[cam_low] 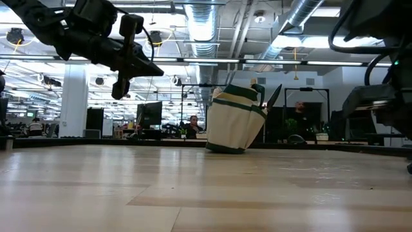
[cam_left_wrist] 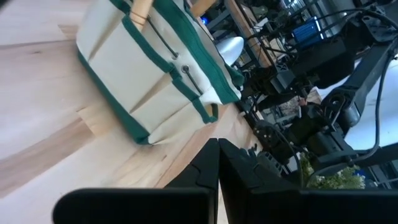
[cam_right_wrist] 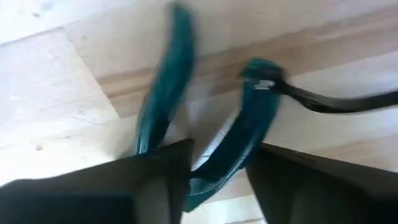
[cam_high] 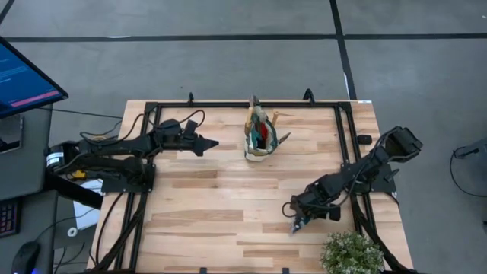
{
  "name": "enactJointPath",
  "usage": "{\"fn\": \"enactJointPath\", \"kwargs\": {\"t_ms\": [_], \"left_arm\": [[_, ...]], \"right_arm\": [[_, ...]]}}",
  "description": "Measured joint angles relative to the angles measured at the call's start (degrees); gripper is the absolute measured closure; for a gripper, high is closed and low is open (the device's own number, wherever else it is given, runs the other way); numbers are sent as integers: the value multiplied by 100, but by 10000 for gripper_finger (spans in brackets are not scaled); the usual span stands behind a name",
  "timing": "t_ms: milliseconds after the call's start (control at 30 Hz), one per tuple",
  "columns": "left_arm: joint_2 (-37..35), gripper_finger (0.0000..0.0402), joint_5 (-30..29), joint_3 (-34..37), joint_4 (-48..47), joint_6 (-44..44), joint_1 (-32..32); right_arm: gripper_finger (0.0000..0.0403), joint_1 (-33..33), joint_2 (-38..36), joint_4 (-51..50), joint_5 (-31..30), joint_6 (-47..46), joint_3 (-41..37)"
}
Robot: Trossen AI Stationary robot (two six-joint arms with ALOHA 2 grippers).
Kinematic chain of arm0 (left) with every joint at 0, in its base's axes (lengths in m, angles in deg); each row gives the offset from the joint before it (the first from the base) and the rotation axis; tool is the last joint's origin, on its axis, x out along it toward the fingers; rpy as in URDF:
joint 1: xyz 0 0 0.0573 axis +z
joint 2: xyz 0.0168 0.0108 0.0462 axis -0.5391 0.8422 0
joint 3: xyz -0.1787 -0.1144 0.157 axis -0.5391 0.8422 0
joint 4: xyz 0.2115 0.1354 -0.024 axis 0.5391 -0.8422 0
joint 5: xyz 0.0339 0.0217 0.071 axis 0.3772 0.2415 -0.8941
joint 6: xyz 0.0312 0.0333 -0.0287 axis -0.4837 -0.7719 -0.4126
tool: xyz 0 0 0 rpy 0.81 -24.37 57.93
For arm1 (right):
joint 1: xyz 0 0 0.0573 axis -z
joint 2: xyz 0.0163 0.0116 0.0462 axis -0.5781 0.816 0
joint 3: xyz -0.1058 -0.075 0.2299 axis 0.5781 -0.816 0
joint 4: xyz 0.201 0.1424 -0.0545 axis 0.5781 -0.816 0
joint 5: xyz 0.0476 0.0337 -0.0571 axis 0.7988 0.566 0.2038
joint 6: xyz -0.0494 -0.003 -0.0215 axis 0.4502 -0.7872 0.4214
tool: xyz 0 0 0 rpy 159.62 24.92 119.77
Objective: Pick & Place Garden tools in Gardening bag
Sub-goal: Put the green shear scissor into the gardening bag
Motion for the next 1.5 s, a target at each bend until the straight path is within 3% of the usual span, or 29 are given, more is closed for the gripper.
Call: {"fn": "enactJointPath", "kwargs": {"t_ms": [200,500,600,867,1100,1267,1500], "left_arm": [[0,396,-2,0,1,-9,227],[0,396,21,0,2,-116,408],[0,396,27,0,2,-121,408],[0,396,27,0,2,-121,408],[0,396,27,0,4,-121,408],[0,396,27,0,7,-119,408],[0,396,27,0,14,-119,408]], "right_arm": [[352,286,-5,-103,-14,515,-11],[351,492,1,-143,-163,968,-16],[351,494,-117,-169,-605,968,-21],[351,551,-754,-543,-2995,1035,333],[352,562,-1163,-547,-4692,1963,928],[352,556,-1181,-539,-5294,3097,1550],[352,631,-1187,-438,-5401,5204,2506]]}}
